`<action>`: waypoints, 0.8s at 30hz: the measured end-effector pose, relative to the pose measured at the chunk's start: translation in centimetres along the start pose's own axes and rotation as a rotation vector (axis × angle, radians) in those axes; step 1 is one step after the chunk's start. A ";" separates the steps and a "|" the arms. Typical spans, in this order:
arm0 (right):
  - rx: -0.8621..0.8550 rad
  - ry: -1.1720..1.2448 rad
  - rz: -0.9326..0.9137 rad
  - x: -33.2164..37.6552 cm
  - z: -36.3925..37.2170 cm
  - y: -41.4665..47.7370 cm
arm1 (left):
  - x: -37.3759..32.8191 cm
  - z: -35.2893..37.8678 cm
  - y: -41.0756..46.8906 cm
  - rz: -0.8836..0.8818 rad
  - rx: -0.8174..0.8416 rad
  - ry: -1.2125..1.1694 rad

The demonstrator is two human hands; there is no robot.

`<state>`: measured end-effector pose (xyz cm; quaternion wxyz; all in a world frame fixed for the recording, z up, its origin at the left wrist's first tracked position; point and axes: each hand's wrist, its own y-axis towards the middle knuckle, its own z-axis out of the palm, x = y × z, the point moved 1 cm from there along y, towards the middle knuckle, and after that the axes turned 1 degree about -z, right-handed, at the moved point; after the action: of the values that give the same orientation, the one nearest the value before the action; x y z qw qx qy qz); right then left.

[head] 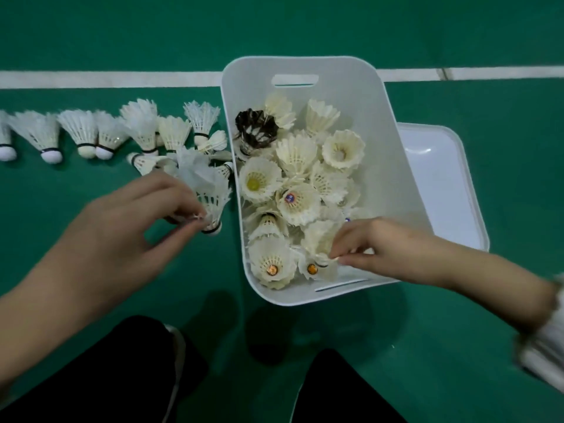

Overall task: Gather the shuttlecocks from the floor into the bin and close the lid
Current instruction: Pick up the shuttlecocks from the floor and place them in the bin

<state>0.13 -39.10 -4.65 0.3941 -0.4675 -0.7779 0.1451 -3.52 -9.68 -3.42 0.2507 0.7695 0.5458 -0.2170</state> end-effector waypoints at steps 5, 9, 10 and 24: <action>0.155 -0.158 -0.015 -1.1 2.2 3.5 | 0.0 0.0 0.3 0.042 0.018 0.007; 0.236 -0.226 -0.018 -0.8 2.2 5.0 | 0.0 0.0 0.6 0.068 -0.003 0.025; 0.245 -0.241 -0.019 -0.7 2.1 5.1 | 0.0 0.1 0.7 0.069 -0.009 0.025; -0.574 0.228 -0.312 6.9 -5.5 -0.4 | -2.5 -0.4 2.6 0.210 -0.021 0.083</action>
<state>2.26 -34.35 2.46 0.3481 -0.4479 -0.8001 -0.1950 -1.80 -12.02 -1.20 0.2573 0.8281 0.4743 -0.1518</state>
